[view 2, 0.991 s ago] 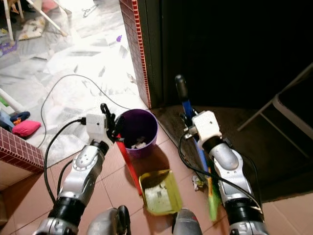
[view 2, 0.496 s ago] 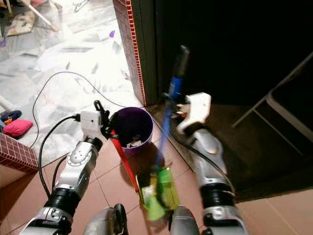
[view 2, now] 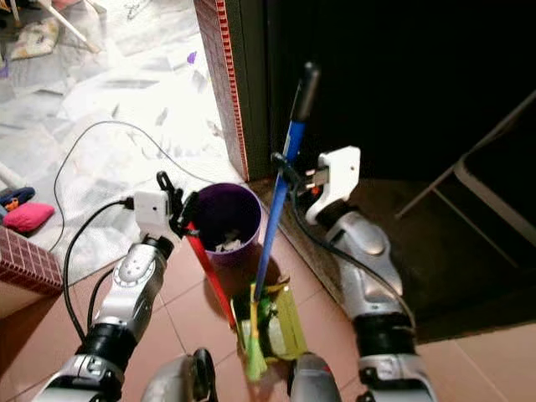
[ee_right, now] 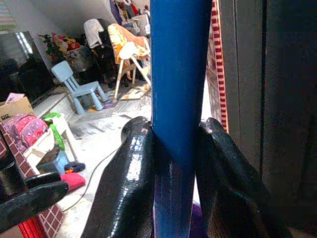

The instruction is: Sweep floor

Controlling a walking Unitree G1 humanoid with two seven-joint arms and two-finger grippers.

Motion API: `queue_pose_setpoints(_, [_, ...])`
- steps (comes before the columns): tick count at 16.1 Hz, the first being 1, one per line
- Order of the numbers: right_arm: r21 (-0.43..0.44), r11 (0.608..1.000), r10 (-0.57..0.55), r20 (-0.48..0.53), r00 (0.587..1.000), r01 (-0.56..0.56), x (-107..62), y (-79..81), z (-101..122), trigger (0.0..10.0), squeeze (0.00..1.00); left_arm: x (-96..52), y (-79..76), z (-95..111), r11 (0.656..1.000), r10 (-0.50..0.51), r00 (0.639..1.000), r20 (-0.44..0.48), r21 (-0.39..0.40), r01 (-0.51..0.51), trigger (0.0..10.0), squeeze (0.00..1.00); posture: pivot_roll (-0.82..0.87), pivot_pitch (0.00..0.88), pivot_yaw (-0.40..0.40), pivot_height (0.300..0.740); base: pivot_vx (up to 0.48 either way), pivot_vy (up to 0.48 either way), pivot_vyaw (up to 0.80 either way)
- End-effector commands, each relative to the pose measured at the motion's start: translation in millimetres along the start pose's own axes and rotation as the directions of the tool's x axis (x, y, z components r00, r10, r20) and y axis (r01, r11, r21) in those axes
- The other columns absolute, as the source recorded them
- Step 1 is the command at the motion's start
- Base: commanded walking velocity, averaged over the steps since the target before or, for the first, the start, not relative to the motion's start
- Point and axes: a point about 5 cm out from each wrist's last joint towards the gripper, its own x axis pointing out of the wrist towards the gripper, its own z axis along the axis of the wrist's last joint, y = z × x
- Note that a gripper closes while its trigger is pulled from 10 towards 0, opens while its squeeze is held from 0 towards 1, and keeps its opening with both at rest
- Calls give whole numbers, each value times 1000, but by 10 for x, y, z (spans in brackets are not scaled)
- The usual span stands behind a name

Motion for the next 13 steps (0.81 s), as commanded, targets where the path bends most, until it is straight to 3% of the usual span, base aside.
queue_pose_setpoints(1, [-26, 999, 24, 61, 998, -22, 39, -5, 184, 10000, 0, -97, 151, -145, 997, 66, 996, -67, 55, -62, 10000, 0, -190, 140, 35, 740, 0, 0, 0])
queue_pose_setpoints(4, [-82, 997, 10, 65, 998, -5, 49, -145, 303, 10000, 0, -84, 219, -76, 988, 149, 989, -13, 43, -149, 10000, 0, -198, 99, 11, 740, 0, 0, 0])
queue_pose_setpoints(9, [-164, 986, -17, 82, 996, 30, 55, -356, 501, 10000, 0, 3, 162, -35, 981, 192, 981, 17, 10, -192, 10000, 0, -232, 21, -27, 740, 0, 0, 0])
queue_pose_setpoints(11, [-284, 957, -44, 70, 997, 62, -23, -503, 570, 10000, 0, 73, 135, 19, 979, 203, 978, 39, 2, -204, 10000, 0, -244, 0, -40, 740, 0, 0, 0])
queue_pose_setpoints(13, [-310, 948, -68, 33, 997, 75, -144, -610, 549, 10000, 0, 116, 132, 53, 976, 217, 975, 52, 1, -217, 10000, 0, -249, 0, -51, 740, 0, 0, 0])
